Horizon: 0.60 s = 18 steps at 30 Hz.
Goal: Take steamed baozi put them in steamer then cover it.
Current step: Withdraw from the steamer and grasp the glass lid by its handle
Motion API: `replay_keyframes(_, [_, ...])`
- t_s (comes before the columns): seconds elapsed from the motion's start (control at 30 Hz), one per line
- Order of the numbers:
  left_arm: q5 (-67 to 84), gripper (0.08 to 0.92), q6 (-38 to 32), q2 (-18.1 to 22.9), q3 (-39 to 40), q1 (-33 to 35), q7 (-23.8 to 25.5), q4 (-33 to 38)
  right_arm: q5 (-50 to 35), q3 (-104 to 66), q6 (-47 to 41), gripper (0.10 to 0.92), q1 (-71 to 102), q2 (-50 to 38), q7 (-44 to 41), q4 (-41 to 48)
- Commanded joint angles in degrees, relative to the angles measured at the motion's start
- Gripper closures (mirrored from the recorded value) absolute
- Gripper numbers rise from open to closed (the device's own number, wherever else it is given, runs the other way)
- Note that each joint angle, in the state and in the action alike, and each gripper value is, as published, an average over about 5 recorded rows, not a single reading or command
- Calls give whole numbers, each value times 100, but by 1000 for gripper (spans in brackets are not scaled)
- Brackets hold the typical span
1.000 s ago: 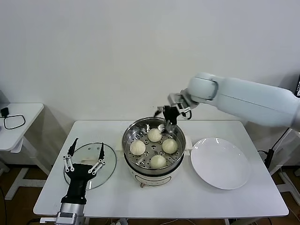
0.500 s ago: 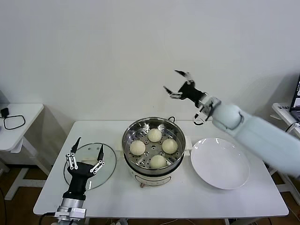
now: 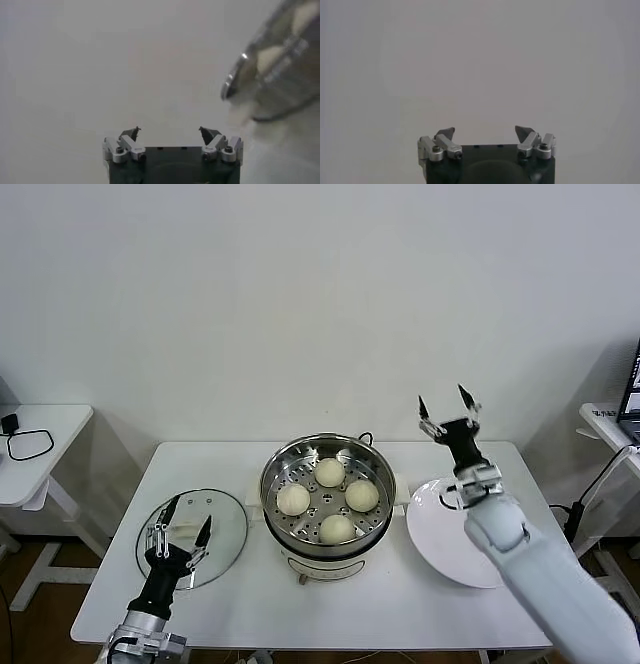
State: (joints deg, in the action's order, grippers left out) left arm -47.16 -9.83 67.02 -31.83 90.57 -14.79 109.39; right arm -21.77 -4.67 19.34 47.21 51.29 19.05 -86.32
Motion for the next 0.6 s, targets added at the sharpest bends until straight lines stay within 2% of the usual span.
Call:
replay_keyframes(0.03, [-1882, 177, 123, -167, -372, -30, 57, -891, 366, -1462, 258, 203, 1841, 697, 249, -181])
replay_keyframes(0.3, [-2007, 177, 213, -162, -227, -335, 7, -1342, 521, -1482, 233, 203, 2004, 906, 246, -347])
replay_keyframes(0.6, [-2111, 177, 159, -25, 133, -1239, -237, -2340, 638, -1496, 212, 203, 2100, 993, 222, -397])
